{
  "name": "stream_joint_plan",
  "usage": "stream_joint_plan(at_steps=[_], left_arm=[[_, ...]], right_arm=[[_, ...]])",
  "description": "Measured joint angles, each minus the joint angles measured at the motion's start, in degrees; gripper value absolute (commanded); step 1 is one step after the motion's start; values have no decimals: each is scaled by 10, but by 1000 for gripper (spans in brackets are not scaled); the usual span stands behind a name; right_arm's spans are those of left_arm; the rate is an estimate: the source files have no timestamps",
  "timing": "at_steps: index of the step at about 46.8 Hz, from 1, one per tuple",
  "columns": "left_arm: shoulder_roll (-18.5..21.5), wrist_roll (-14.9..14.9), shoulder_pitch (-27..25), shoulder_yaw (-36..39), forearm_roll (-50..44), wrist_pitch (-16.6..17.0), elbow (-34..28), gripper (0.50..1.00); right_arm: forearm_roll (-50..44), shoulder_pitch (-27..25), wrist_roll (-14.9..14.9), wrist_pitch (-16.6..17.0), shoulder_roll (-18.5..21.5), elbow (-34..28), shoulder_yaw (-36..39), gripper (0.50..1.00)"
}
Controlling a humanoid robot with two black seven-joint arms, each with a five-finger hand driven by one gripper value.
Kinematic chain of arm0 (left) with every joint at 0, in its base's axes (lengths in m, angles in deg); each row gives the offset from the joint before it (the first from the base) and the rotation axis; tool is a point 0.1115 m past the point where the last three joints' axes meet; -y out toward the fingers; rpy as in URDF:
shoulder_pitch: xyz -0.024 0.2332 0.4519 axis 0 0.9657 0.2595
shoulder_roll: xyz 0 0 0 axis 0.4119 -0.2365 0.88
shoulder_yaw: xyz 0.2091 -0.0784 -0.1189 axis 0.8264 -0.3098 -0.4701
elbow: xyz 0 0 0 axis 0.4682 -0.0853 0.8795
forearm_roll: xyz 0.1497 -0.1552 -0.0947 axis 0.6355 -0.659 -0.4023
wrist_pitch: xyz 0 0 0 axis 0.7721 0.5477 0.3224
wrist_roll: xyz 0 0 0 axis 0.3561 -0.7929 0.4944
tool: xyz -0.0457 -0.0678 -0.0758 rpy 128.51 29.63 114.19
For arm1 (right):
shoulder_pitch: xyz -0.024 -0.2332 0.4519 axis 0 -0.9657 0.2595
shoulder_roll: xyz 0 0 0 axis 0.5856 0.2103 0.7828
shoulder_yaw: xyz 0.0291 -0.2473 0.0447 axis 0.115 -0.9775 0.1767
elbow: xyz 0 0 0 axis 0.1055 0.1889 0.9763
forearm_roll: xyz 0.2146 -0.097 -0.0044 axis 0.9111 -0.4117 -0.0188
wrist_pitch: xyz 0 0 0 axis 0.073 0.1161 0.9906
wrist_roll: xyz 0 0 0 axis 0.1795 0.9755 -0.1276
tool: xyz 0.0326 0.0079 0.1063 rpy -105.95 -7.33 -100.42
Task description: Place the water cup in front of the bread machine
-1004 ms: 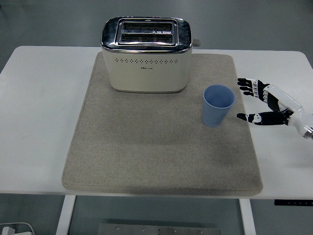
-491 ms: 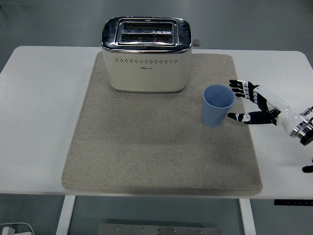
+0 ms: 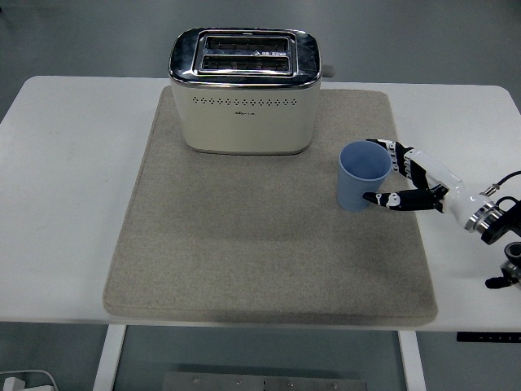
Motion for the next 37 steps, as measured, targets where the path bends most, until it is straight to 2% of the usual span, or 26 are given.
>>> stream_joint_plan(at_steps=[6,16,24,26,27,32,34,37], left_arm=[[0,0,0,0,0,0,0,1000],[0,0,0,0,0,0,0,1000],[0,0,0,0,0,0,0,1000],[0,0,0,0,0,0,0,1000],[0,0,0,0,0,0,0,1000],[0,0,0,0,0,0,0,1000],[0,0,0,0,0,0,0,1000],[0,0,0,0,0,0,0,1000]], right_arm=[[0,1,3,0,8,-1,1,924],[0,2,26,-14,30,-15,1,921],[0,10,34,-17,41,-16,3,899],[0,15,38,-19,42,-16,2,860],[0,16,39,-21,42,-16,2,826],[-2,19,41,-22,42,-16,1,619],[-2,20,41,-21,42,-16,1,507],[-3,20,41,-20,42,-15,1,500]])
